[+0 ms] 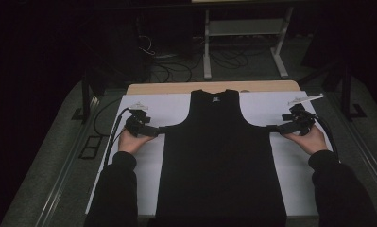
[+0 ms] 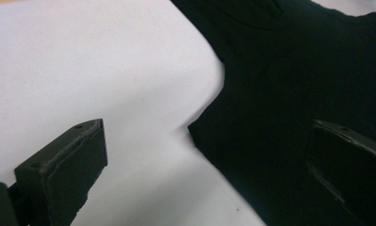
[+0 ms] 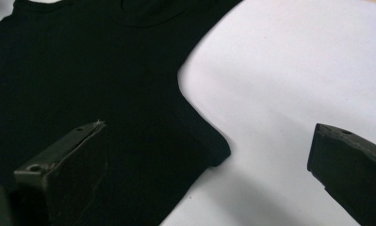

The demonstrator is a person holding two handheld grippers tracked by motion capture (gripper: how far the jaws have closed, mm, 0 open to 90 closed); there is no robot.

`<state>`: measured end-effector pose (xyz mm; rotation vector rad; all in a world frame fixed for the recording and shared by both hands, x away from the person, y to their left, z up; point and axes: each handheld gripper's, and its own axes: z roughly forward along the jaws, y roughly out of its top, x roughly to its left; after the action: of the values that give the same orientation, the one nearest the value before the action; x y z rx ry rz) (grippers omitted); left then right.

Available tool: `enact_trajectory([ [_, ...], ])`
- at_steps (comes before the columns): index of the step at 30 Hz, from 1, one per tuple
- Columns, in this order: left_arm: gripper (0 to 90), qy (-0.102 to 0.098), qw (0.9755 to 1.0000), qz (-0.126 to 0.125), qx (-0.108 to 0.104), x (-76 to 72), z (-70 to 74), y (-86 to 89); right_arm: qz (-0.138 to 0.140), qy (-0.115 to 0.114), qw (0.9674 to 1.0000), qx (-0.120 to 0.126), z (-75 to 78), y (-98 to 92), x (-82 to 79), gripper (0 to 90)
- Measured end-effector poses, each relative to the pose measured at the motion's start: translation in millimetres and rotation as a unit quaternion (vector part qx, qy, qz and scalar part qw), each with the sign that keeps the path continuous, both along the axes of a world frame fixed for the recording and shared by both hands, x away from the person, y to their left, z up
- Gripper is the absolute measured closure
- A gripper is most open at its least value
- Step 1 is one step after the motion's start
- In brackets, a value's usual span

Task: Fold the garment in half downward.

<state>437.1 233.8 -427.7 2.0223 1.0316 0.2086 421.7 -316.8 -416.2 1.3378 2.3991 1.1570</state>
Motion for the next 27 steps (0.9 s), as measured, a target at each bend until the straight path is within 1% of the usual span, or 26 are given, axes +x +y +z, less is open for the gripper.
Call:
enact_trajectory([
  [3, 0.0, 0.002, 1.0000, -0.001, -0.002, 0.7, -3.0, -2.4, -0.001, 0.005, 1.0000, 0.003, -4.4, 1.4, 1.9, 0.0],
  [6, 0.0, 0.007, 1.0000, -0.005, 0.003, 1.5, -6.8, -5.2, 0.000, 0.010, 1.0000, -0.001, -9.0, 2.7, 2.8, 0.0],
  [8, 0.0, 0.011, 0.9999, -0.005, 0.002, 1.8, -9.3, -7.2, -0.001, 0.014, 0.9999, -0.002, -11.7, 2.6, 3.1, 0.2],
  [12, 0.0, 0.013, 0.9999, -0.005, -0.001, 1.8, -12.6, -9.6, 0.003, 0.022, 0.9997, -0.006, -17.7, 2.1, 3.4, 8.1],
  [13, 0.0, 0.014, 0.9999, -0.009, 0.002, 1.9, -13.3, -9.7, 0.002, 0.023, 0.9997, -0.007, -18.6, 2.4, 3.6, 8.7],
  [15, 0.0, 0.016, 0.9998, -0.010, 0.002, 1.8, -14.6, -10.7, 0.005, 0.024, 0.9997, -0.007, -20.3, 3.1, 4.0, 11.5],
  [18, 0.0, 0.017, 0.9998, -0.010, 0.000, 1.4, -15.7, -10.8, 0.006, 0.026, 0.9996, -0.011, -21.7, 6.2, 4.3, 13.4],
  [19, 0.0, 0.023, 0.9996, -0.017, -0.001, 1.1, -18.0, -11.5, 0.006, 0.025, 0.9996, -0.015, -22.2, 7.1, 4.6, 13.4],
  [20, 0.0, 0.023, 0.9996, -0.017, -0.001, 1.1, -18.0, -11.5, 0.006, 0.026, 0.9995, -0.016, -22.7, 8.1, 4.5, 13.7],
  [21, 0.0, 0.030, 0.9993, -0.020, 0.006, 0.9, -20.6, -12.9, 0.006, 0.027, 0.9995, -0.017, -23.2, 8.7, 4.6, 14.4],
  [23, 0.0, 0.037, 0.9991, -0.021, 0.004, 1.1, -22.5, -13.3, 0.004, 0.028, 0.9993, -0.022, -24.7, 9.7, 5.1, 16.4],
  [24, 0.0, 0.040, 0.9990, -0.021, 0.003, 1.4, -23.5, -13.6, 0.004, 0.028, 0.9993, -0.024, -25.2, 9.6, 5.3, 18.5],
  [27, 0.0, 0.035, 0.9991, -0.022, 0.000, 1.5, -24.0, -15.5, -0.004, 0.031, 0.9991, -0.029, -26.7, 10.2, 6.0, 25.7],
])
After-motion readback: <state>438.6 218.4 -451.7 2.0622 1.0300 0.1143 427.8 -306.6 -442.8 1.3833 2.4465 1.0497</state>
